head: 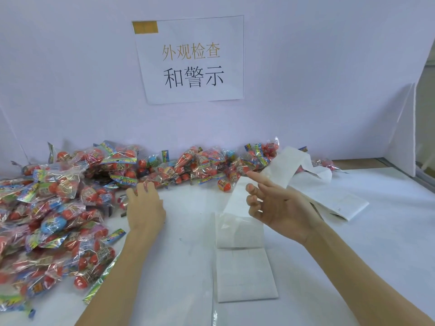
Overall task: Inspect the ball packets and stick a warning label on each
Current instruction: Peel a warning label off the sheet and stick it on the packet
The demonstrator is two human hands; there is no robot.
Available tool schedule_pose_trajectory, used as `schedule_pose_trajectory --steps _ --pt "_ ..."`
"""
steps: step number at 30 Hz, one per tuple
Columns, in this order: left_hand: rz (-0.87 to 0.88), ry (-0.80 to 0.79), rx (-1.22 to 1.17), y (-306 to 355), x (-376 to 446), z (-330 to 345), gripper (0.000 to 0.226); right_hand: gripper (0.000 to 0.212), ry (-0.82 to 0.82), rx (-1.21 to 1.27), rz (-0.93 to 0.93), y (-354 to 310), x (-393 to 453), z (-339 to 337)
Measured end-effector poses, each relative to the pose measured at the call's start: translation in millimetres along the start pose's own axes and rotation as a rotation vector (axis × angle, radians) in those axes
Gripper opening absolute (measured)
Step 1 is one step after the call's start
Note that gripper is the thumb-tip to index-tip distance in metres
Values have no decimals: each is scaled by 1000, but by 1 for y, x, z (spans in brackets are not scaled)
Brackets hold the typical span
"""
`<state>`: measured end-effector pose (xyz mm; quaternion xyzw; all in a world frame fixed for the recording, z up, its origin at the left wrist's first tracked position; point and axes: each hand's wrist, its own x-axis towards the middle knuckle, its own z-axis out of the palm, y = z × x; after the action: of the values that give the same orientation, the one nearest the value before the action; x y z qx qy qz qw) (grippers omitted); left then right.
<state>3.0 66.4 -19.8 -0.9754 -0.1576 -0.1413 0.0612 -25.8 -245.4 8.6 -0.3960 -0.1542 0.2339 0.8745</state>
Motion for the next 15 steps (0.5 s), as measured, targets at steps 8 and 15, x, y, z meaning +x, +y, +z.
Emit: schedule_pose_trajectory --steps 8,15 --pt "195 20 -664 14 -1 -14 21 31 115 -23 40 0 2 -1" --pt "41 -159 6 23 -21 -20 60 30 147 -19 46 0 2 -2"
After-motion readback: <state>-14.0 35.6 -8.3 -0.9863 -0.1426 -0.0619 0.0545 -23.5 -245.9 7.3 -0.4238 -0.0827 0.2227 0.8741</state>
